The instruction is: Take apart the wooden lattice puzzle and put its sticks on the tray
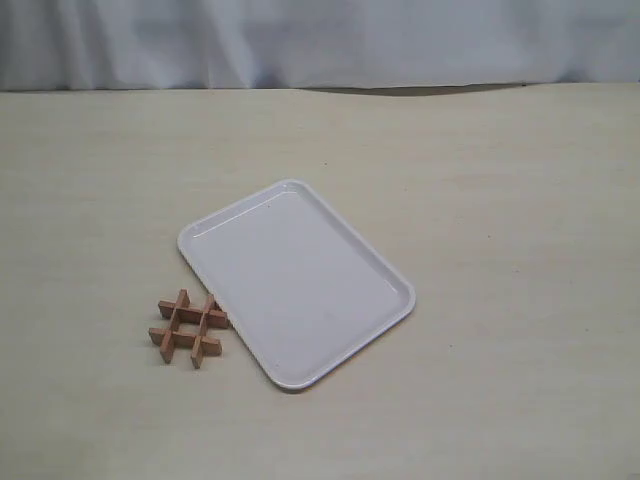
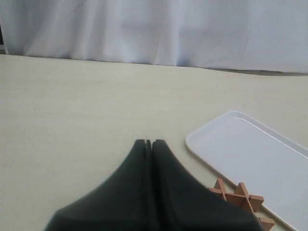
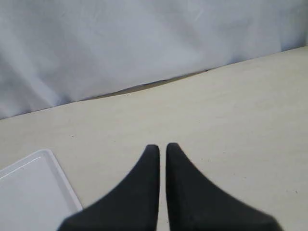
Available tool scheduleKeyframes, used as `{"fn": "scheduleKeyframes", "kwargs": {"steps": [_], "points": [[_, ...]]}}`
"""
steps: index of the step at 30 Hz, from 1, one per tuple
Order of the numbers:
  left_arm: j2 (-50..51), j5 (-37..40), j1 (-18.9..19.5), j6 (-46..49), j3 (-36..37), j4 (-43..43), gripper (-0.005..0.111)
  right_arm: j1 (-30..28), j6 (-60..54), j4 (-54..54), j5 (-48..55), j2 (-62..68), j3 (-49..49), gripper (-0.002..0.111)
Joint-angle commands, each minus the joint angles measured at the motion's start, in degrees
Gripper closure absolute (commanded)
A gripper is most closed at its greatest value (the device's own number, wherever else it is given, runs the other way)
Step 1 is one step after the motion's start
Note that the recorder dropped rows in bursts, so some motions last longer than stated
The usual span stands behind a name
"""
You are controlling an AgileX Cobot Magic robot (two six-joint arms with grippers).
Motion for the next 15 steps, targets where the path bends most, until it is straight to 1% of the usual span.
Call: {"fn": "scheduleKeyframes", "kwargs": {"steps": [1,5,9,13,15], "points": [[-0.1,-1.1,-0.1,-0.1,0.1,0.1,0.107,0.2,0.0,-0.4,0.1,-0.2,0.2,0.104],[-0.1,-5.3,-0.1,-0.1,0.1,0.1,0.107,0.2,0.0,-0.4,0.1,-0.2,0.2,0.104],[-0.1,-16.5,-0.1,-0.4,0.1,-0.8,0.107,0.2,0.0,-0.4,0.1,-0.2,0.2,0.104],[-0.1,-24.8,-0.1,-0.5,0.1,-5.0,0.107,0.2,0.0,-0.4,0.1,-0.2,0.2,0.104],[-0.1,-28.2,-0.1,-3.0,0.1,-9.0,0.107,0.2,0.0,-0.4,0.1,-0.2,0.2,0.104]]}}
